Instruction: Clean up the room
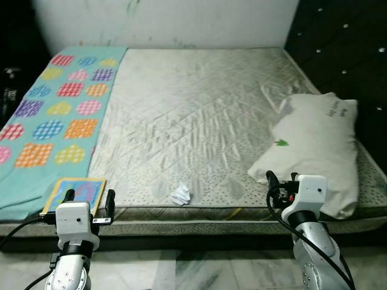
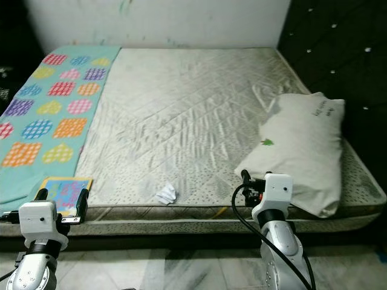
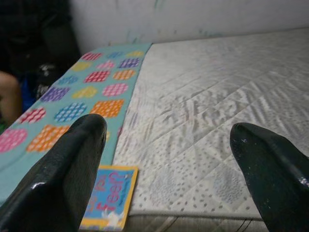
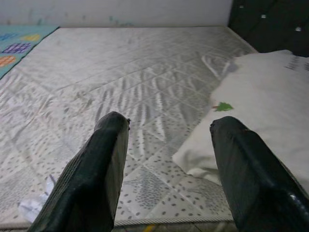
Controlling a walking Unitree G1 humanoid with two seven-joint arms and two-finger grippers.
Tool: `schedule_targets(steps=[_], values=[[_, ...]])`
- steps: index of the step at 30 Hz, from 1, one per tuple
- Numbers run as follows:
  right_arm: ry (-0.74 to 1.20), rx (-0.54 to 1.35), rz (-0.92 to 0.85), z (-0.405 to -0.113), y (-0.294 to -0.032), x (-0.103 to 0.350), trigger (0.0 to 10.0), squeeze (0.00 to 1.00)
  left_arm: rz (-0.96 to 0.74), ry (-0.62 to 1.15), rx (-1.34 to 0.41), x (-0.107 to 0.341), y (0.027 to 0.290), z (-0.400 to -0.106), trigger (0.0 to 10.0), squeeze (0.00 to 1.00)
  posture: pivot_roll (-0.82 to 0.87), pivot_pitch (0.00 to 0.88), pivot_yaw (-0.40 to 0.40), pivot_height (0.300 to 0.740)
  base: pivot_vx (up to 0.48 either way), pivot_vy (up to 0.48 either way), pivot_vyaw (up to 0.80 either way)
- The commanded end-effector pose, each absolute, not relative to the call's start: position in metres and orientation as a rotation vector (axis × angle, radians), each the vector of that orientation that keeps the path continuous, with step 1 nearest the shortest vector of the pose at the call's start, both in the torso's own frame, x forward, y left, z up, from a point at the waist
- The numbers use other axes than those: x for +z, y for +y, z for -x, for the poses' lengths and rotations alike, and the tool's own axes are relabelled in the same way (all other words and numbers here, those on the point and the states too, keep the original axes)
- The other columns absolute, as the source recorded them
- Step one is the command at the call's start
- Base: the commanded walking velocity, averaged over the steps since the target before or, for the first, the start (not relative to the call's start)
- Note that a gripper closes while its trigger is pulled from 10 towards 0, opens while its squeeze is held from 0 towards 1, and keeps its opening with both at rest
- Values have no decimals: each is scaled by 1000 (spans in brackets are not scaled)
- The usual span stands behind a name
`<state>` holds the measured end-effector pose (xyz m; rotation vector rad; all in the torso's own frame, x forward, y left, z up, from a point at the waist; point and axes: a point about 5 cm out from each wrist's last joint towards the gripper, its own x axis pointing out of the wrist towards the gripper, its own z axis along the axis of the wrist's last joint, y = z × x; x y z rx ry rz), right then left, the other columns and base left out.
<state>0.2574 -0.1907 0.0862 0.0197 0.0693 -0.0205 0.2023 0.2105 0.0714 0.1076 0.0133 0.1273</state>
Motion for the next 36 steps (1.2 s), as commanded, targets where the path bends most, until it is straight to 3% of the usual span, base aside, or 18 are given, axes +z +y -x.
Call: schedule_targets(steps=[1,29,36], values=[[66,-5,-22,-258,-187,89,10000,0,-98,14,110,74,210,-200,10000,0,67,109,8,740,0,0,794],[87,-34,-35,-260,-191,86,10000,0,-80,32,42,76,204,-198,10000,0,77,126,8,740,274,0,56],[97,-47,-25,-259,-191,84,10000,0,-76,35,32,76,203,-197,10000,0,81,129,12,740,0,0,0]])
